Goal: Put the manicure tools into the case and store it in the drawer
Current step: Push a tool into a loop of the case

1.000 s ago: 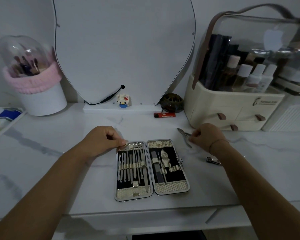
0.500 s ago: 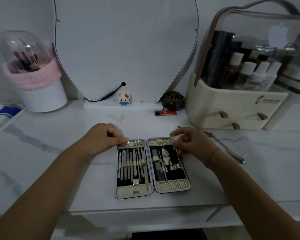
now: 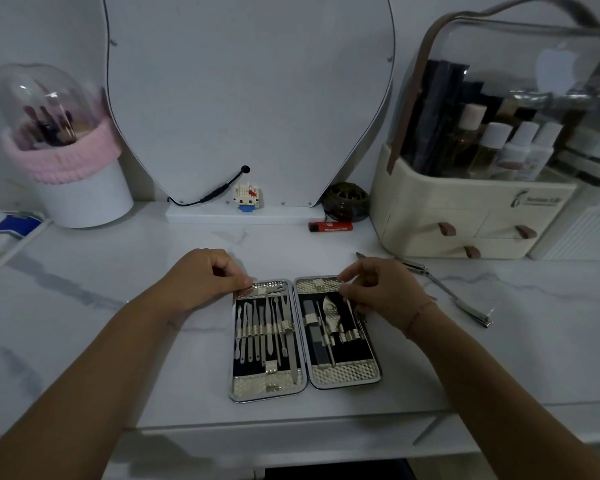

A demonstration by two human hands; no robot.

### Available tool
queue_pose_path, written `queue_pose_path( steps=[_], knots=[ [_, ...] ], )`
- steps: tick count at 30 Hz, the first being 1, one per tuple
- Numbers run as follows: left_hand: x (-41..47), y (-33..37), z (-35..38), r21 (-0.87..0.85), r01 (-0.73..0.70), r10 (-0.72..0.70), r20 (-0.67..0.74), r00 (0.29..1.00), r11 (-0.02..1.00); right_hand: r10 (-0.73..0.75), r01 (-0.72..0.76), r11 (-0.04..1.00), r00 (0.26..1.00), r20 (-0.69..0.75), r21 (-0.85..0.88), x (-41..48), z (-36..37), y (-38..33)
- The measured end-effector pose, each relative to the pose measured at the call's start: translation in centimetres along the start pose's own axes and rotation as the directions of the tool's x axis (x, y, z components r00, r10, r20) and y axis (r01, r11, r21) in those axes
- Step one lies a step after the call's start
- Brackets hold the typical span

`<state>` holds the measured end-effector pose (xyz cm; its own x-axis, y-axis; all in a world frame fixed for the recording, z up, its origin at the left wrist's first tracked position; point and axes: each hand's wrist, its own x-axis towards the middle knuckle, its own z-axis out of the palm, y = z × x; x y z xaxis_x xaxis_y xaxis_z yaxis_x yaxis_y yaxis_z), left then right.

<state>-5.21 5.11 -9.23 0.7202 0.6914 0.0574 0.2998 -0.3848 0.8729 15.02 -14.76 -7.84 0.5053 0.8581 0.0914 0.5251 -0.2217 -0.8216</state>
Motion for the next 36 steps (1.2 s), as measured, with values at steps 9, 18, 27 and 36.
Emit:
queue_pose_path(
  steps=[9,18,27,36],
  knots=[
    [0.1,-0.1,0.0,0.029,-0.015,0.014,0.009,1.000,0.999,-0.032,0.072,0.951,0.990,0.135,-0.301,-0.3,-0.5,-0.1],
    [0.3,-0.2,-0.1,0.038,-0.022,0.022,0.014,1.000,0.999,-0.063,0.028,0.967,0.989,-0.132,-0.253,-0.8,-2.9,0.9],
    [0.2,-0.3,0.0,0.010,-0.030,0.030,0.017,0.999,1.000,0.126,-0.192,0.871,0.977,-0.173,-0.453,0.1,-7.6,4.1],
    [0.1,-0.4,0.0,-0.014,-0.037,0.037,0.013,0.999,0.999,0.187,-0.119,0.738,0.982,0.032,-0.665,0.5,-7.2,2.9]
  ],
)
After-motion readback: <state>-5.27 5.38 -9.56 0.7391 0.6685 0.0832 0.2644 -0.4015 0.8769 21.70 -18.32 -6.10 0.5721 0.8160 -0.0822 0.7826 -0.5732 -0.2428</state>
